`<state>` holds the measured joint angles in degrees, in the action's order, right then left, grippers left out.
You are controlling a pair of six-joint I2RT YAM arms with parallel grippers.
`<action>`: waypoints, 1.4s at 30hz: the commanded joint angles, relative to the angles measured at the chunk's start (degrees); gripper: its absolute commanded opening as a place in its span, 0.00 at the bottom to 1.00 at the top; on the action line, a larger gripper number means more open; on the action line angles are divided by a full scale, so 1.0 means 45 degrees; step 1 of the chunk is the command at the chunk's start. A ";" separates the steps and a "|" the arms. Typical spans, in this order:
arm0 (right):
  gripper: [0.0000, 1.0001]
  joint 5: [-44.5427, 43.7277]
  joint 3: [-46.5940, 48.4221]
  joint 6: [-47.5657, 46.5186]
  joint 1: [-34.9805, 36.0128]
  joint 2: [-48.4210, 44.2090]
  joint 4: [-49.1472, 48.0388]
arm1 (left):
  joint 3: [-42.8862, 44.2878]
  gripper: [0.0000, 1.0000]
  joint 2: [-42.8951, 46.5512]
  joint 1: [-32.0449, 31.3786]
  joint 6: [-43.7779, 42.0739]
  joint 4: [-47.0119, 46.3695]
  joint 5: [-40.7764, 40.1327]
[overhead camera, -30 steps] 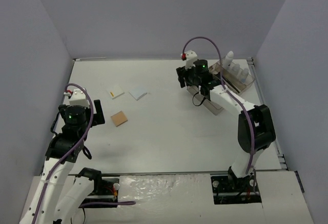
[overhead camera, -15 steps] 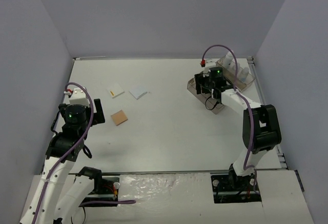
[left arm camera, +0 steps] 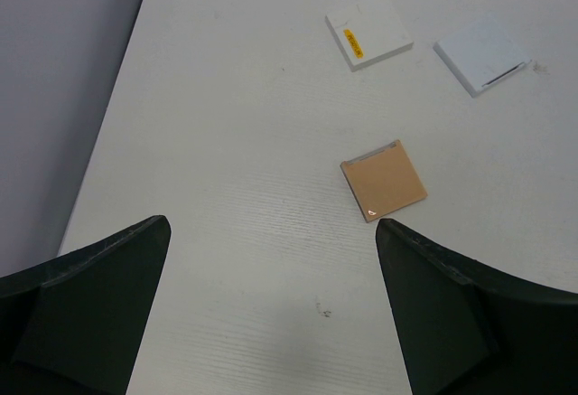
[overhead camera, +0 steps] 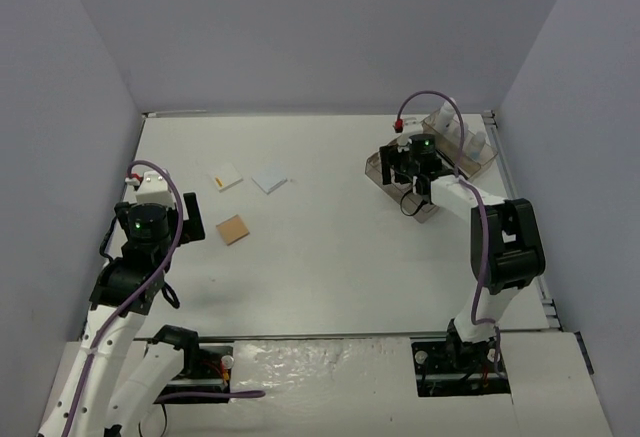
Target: Organize the makeup
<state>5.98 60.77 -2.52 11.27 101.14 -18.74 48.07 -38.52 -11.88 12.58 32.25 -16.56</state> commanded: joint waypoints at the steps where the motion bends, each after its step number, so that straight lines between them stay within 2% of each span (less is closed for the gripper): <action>1: 0.73 0.0256 0.0039 0.0084 0.0051 -0.0471 -0.1155 | 0.0196 0.97 -0.0150 0.0073 -0.0041 -0.0702 -0.0207; 6: 0.76 0.0881 -0.0134 -0.0207 0.0939 -0.1425 -0.1092 | 0.0215 0.97 -0.0175 0.0081 -0.0044 -0.0702 -0.0227; 15: 0.98 0.1115 0.0357 0.0194 0.4834 -0.1253 -0.1436 | 0.0159 0.97 -0.0337 0.0081 0.0155 -0.0649 -0.0227; 20: 1.00 0.0642 0.0111 0.0899 0.5900 -0.1175 -0.2031 | 0.0435 0.97 -0.1310 0.0060 0.1952 -0.0136 0.0371; 24: 1.00 -0.0240 -0.0797 0.1323 0.6109 -0.2248 -0.2227 | 0.0658 0.97 -0.3076 -0.0019 0.4008 0.0404 0.0722; 27: 1.00 -0.1266 -0.2055 0.1575 0.6109 -0.3700 -0.2183 | 0.0723 0.97 -0.4656 -0.0321 0.5286 0.0063 0.0704; 28: 1.00 -0.1299 -0.2078 0.1587 0.6108 -0.3746 -0.2171 | 0.0724 0.97 -0.4694 -0.0527 0.5307 0.0048 0.0571; 33: 1.00 -0.3445 -0.3757 0.2261 0.5962 -0.6914 -0.1320 | 0.1066 0.97 -0.7389 -0.2294 0.6972 -0.0743 -0.1217; 36: 1.00 -0.3634 -0.4338 0.2228 0.5879 -0.8417 -0.1076 | 0.1261 0.97 -0.8752 -0.2551 0.7918 -0.1002 -0.1602; 42: 1.00 -0.3799 -0.5402 0.1867 0.5619 -1.0163 -0.0962 | 0.2074 0.97 -1.0897 -0.2595 0.8524 -0.1287 -0.1731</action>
<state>-8.08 38.73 6.25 37.51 58.95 -21.61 51.80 -83.67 -23.57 45.95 29.37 -21.06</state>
